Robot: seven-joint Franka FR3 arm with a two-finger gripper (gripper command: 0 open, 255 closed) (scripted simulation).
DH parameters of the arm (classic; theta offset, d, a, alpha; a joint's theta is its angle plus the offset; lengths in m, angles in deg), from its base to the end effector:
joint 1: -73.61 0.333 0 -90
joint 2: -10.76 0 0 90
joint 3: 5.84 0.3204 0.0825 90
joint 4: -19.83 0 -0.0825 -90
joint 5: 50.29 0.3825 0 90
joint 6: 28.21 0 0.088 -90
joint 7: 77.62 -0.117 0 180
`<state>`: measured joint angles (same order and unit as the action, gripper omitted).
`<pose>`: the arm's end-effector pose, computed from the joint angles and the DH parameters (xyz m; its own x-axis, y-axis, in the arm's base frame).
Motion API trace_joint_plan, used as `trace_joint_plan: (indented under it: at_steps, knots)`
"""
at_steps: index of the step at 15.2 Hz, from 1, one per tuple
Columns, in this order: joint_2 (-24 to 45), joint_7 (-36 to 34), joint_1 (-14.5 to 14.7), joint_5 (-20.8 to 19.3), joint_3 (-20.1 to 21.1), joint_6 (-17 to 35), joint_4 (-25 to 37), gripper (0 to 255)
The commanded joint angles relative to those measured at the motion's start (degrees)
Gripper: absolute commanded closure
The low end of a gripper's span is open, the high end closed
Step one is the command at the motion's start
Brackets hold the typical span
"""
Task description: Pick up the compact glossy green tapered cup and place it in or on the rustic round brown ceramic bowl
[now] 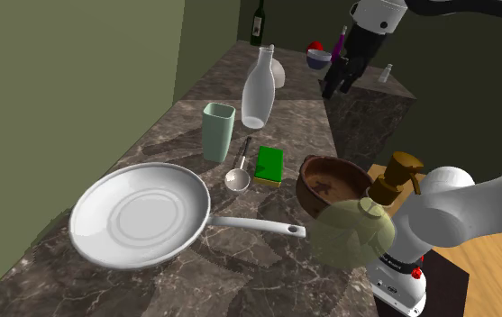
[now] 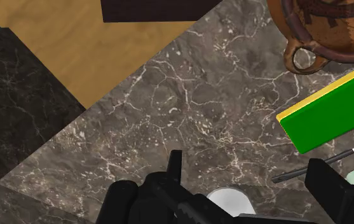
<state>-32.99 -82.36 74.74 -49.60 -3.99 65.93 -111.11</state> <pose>0.3170 0.0213 0.6170 0.9919 -0.0382 0.1212 -0.0385 -0.9993 0.0003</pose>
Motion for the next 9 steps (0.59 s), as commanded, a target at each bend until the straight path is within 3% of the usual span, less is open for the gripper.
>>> trace_joint_plan:
  at_steps: [1,9]
  knots:
    - [0.0,0.0,0.0,0.0,0.0,0.0,0.0,0]
    - [12.98,-10.41,1.71,3.49,8.66,1.57,9.02,0]
